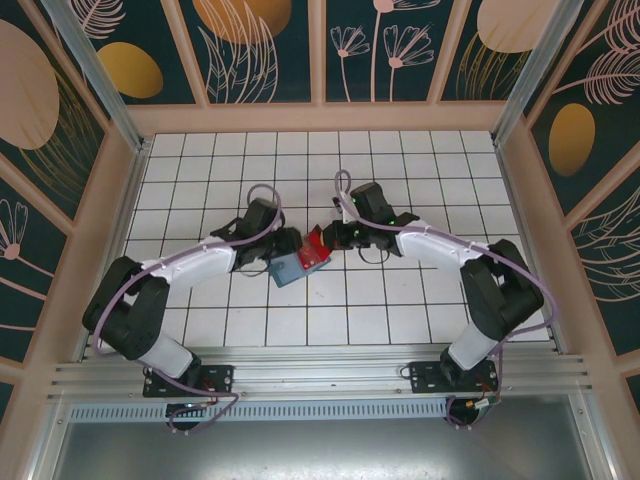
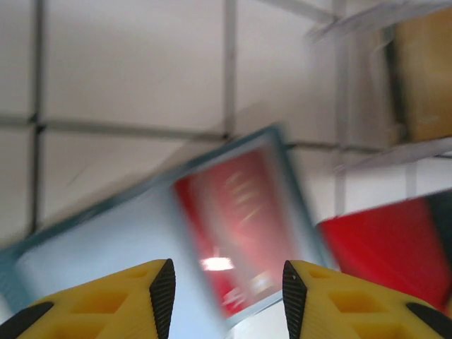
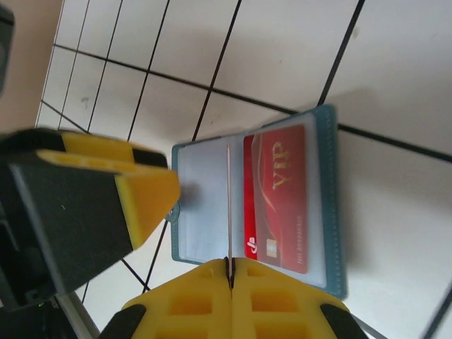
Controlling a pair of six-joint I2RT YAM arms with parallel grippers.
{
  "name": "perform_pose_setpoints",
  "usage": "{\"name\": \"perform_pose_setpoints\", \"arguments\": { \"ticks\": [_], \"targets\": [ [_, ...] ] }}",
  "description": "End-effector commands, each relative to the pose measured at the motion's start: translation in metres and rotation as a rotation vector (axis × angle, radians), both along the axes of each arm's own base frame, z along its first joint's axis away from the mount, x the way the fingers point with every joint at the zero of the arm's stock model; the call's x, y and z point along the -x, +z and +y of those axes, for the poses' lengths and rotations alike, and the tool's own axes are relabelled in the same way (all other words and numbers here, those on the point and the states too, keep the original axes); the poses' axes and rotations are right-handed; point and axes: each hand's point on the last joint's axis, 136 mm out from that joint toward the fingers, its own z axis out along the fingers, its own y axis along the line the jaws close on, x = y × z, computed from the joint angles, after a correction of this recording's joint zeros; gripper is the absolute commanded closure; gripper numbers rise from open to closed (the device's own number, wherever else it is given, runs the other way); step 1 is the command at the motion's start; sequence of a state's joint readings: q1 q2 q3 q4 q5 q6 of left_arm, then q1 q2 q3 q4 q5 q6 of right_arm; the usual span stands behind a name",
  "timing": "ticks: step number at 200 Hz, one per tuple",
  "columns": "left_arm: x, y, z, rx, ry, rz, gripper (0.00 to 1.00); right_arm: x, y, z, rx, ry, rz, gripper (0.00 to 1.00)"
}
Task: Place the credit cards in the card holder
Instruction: Insert the credit card into the card slot.
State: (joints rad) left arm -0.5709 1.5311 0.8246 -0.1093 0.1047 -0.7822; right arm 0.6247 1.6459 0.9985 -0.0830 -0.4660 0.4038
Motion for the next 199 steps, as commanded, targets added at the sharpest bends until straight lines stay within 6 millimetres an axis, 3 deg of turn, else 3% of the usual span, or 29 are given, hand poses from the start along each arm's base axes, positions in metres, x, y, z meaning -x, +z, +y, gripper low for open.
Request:
{"name": "perform_pose_setpoints", "arguments": {
  "ticks": [1,37,63,116,199],
  "targets": [
    [0.007,-0.002,0.028,-0.016,0.113,-0.021,0.53,-0.002,-0.006,0.016,-0.056,0.008,-0.003,0.97],
    [0.02,-0.022,0.061,-0.041,0.203,0.015,0.57,0.002,-0.025,0.03,-0.061,0.053,0.028,0.96],
    [0.023,-0.034,0.071,-0.061,0.216,0.041,0.58,0.0,-0.034,0.034,-0.056,0.064,0.035,0.96],
    [0.016,-0.049,0.071,-0.093,0.203,0.072,0.6,-0.001,-0.042,0.04,-0.068,0.084,0.05,0.96],
    [0.011,-0.066,0.071,-0.124,0.189,0.11,0.64,0.0,-0.035,0.045,-0.089,0.094,0.047,0.96]
  ]
}}
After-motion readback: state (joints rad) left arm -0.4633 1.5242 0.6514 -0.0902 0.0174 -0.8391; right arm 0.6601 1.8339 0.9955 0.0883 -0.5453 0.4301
